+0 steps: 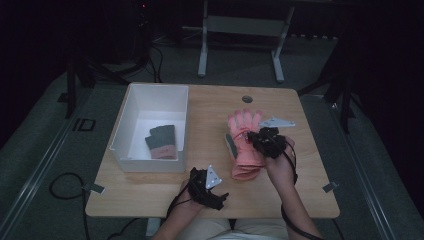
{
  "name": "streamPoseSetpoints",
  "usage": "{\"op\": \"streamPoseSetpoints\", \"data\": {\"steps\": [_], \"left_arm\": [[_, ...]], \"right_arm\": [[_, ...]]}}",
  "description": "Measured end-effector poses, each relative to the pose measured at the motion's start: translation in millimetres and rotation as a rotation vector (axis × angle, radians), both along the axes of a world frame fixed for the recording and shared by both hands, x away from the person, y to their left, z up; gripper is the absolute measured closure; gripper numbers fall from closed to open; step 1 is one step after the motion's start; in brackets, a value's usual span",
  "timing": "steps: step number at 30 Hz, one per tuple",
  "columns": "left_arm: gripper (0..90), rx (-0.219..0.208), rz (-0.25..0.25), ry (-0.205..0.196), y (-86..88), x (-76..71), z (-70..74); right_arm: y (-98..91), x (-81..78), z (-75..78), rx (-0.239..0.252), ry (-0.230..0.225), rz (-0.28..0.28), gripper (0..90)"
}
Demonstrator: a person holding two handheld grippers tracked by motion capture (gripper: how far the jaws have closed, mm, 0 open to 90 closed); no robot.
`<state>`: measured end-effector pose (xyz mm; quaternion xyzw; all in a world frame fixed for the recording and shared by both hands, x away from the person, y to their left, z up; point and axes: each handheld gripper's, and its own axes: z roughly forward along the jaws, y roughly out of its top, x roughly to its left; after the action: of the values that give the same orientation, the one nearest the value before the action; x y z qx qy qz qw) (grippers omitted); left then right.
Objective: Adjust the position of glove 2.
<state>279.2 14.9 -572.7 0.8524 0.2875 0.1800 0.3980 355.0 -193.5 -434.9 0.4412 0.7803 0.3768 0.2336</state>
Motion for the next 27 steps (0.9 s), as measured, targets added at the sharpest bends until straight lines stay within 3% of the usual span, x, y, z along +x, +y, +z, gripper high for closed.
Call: {"op": "streamPoseSetpoints", "data": {"steps": [9,19,27], "left_arm": [[1.0,0.000,-0.003,0.000,-0.3,0.1,0.2],[1.0,0.002,-0.005,0.003,-0.4,-0.2,-0.1],[1.0,-0.011,-0.010,0.009,-0.1,0.5,0.1]], "right_arm": [[1.9,11.2,-38.3,-0.022,0.078,-0.052,87.2],[11.4,25.1,-68.9,-0.051,0.115,-0.061,87.0],[11.3,26.5,-73.5,-0.058,0.112,-0.043,83.2]]}}
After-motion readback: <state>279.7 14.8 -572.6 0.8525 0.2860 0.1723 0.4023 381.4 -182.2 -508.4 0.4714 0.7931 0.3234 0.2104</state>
